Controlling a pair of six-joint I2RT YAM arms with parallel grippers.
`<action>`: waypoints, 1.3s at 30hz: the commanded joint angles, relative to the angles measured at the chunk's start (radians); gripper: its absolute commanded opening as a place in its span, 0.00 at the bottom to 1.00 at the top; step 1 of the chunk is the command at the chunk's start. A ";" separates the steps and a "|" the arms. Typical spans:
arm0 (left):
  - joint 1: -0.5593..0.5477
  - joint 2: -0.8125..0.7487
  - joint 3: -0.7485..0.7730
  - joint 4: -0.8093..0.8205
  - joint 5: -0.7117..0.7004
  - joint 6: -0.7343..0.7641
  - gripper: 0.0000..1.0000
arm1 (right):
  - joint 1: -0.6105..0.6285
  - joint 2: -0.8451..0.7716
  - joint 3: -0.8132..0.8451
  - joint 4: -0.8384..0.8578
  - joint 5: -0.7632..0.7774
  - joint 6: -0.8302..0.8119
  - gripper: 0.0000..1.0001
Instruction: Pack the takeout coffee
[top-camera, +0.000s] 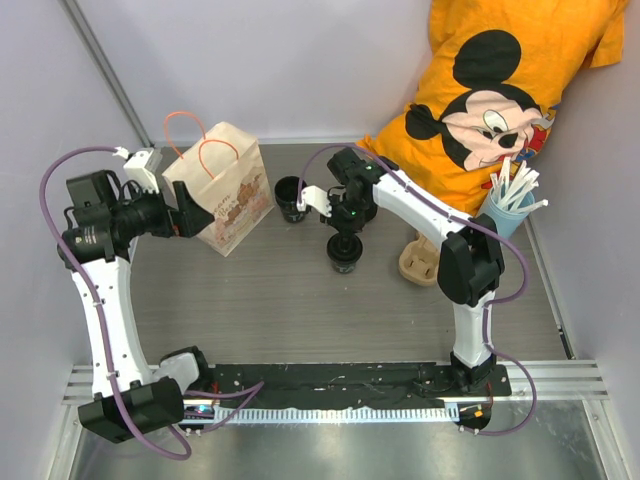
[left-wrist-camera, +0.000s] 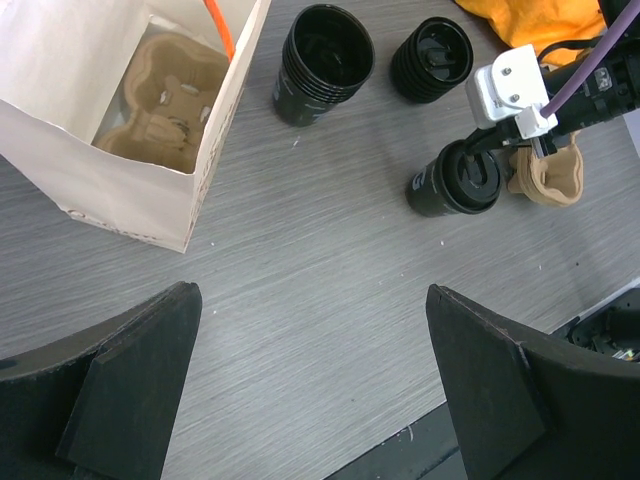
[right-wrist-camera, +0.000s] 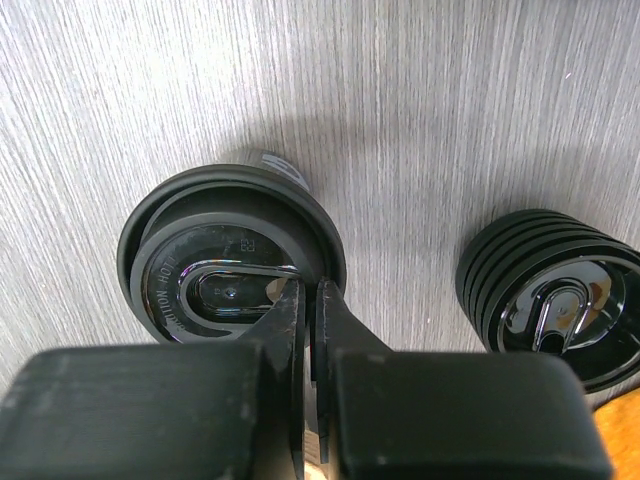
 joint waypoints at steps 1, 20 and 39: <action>0.014 -0.031 0.000 0.053 0.029 -0.014 1.00 | 0.006 -0.030 0.024 -0.030 0.000 0.019 0.01; 0.117 0.029 0.151 0.062 0.009 -0.034 1.00 | 0.005 -0.181 0.015 0.033 -0.014 0.215 0.01; 0.155 0.357 0.425 0.240 0.167 0.048 0.98 | -0.001 -0.424 0.036 0.074 -0.078 0.393 0.01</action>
